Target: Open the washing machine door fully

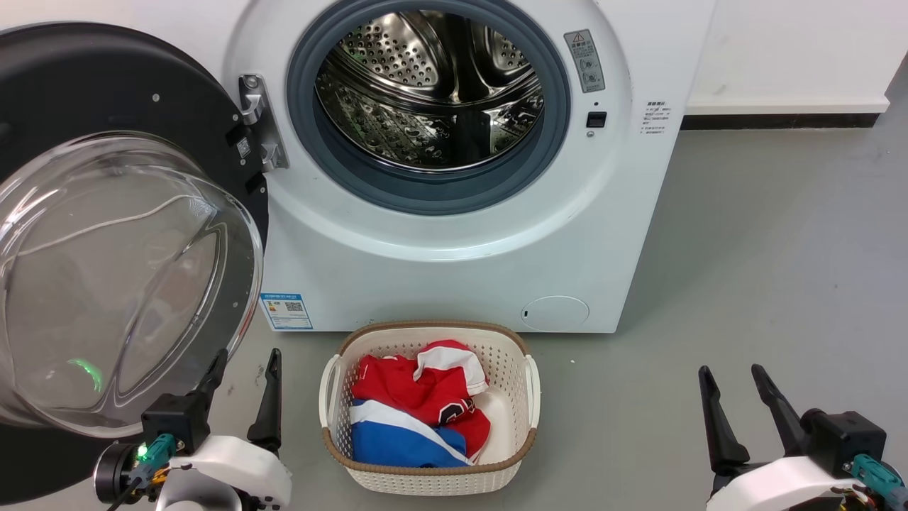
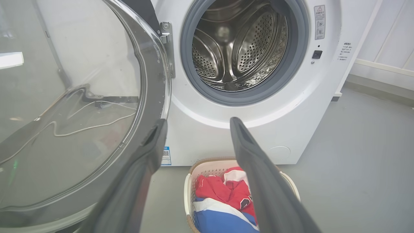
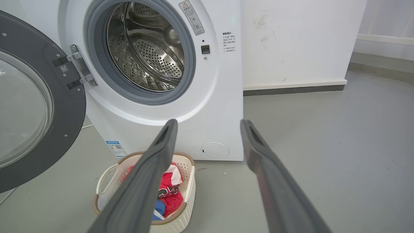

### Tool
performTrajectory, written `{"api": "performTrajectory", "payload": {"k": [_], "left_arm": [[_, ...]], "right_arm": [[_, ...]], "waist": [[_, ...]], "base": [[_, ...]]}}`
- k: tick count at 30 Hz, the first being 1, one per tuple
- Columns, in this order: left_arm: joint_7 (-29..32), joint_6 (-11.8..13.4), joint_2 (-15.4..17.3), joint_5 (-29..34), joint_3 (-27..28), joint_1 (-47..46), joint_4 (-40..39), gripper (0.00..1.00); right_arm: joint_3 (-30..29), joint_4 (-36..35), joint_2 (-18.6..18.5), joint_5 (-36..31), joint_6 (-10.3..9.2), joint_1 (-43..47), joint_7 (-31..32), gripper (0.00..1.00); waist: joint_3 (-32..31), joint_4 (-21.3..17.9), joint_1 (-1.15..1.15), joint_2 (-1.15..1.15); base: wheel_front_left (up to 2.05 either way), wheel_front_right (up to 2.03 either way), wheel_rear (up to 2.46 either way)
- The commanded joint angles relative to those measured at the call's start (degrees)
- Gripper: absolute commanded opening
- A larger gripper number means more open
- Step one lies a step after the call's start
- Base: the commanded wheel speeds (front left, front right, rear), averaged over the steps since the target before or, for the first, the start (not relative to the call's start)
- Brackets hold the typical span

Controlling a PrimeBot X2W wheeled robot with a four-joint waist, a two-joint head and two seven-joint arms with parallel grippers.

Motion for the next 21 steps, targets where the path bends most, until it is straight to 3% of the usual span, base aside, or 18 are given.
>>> {"api": "performTrajectory", "payload": {"k": [1, 5, 6, 21], "left_arm": [[-0.42, 0.03, 0.01, 0.07, 0.22, -0.76, 0.0, 1.0], [-0.42, -0.27, -0.12, 0.14, 0.36, -0.87, -0.33, 1.0], [0.21, -0.17, -0.67, -0.06, 0.22, 0.82, 0.82, 0.0], [4.6, -1.27, -2.51, -14.95, 2.92, 0.44, -0.45, 0.0]], "right_arm": [[-0.04, 0.11, 0.06, -0.07, -0.02, -0.06, -0.3, 1.0], [-0.12, 0.31, 0.06, 0.04, -0.02, -0.14, -0.34, 1.0], [-0.01, 1.37, 0.01, 0.07, 0.0, 0.26, -0.05, 0.0], [-1.02, 2.37, 0.01, 16.55, 0.0, -1.78, 2.85, 0.0]], "waist": [[0.0, 0.02, 0.0, 0.0], [0.03, 0.08, 0.0, 0.0], [0.04, 0.09, 0.0, 0.0], [0.31, 0.06, 0.0, 0.0]], "base": [[0.0, 0.0, 0.0], [0.0, 0.0, 0.0], [0.0, 0.0, 0.0], [0.0, 0.0, 0.0]]}}
